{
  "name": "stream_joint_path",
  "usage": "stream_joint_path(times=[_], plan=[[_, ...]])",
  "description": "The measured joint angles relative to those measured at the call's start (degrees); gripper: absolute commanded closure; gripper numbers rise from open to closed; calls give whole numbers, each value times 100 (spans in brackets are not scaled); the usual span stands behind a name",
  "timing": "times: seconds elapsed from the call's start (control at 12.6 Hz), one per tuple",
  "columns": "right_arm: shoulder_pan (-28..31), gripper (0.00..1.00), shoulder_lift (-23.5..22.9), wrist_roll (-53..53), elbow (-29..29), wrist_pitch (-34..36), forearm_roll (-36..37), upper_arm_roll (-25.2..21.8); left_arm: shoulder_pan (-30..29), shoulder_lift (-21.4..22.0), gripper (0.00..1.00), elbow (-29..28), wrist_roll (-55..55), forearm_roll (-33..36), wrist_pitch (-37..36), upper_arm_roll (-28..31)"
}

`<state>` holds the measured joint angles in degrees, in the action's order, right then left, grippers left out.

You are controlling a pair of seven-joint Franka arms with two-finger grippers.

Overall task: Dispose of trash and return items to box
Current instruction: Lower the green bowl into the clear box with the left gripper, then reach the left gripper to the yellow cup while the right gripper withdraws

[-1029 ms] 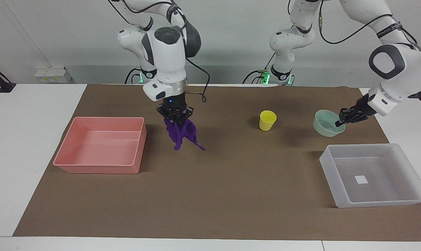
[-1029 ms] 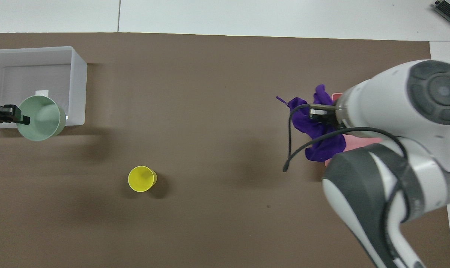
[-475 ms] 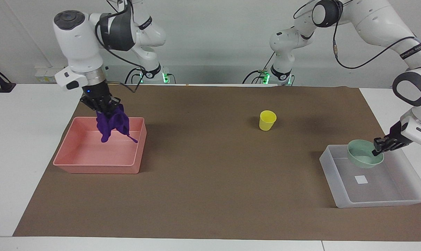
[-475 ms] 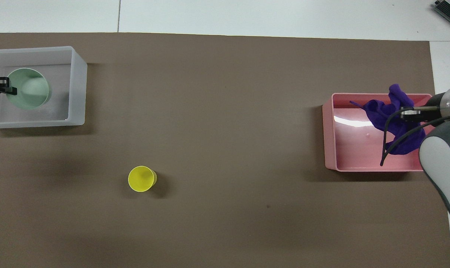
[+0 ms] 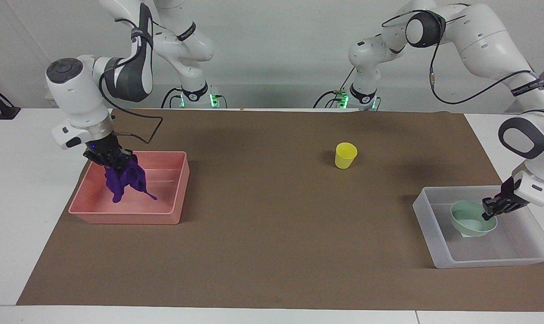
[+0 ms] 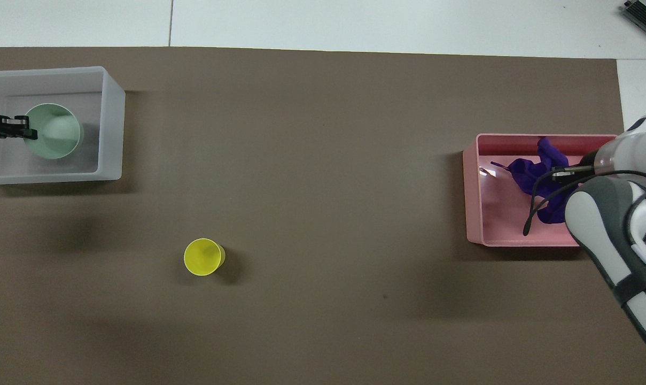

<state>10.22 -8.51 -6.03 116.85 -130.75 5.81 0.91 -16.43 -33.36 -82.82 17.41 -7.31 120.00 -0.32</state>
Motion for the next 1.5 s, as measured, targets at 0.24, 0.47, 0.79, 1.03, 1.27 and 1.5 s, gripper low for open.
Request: stream_joint_path(times=[0.24, 0.47, 0.79, 1.03, 1.27, 1.5], plan=[[0, 1, -34, 31, 217, -229, -2, 1, -36, -19, 0, 17, 23, 18, 8, -5], [-15, 0, 4, 139, 191, -235, -2, 47, -24, 41, 0, 131, 23, 21, 15, -50], [-307, 0, 300, 943, -187, 287, 6, 122, 425, 533, 0, 222, -100, 22, -525, -115], [-754, 0, 477, 1900, -389, 557, 7, 143, 1088, 1105, 0, 223, -1165, 145, -1892, -127], [-903, 0, 549, 2210, -744, 1024, 5, 144, 1957, 1796, 0, -190, -2028, 268, -2818, -156], [-878, 0, 879, 2204, -1279, 2001, -107, 107, 2423, 2800, 0, -1746, -2181, 254, -2351, -180]])
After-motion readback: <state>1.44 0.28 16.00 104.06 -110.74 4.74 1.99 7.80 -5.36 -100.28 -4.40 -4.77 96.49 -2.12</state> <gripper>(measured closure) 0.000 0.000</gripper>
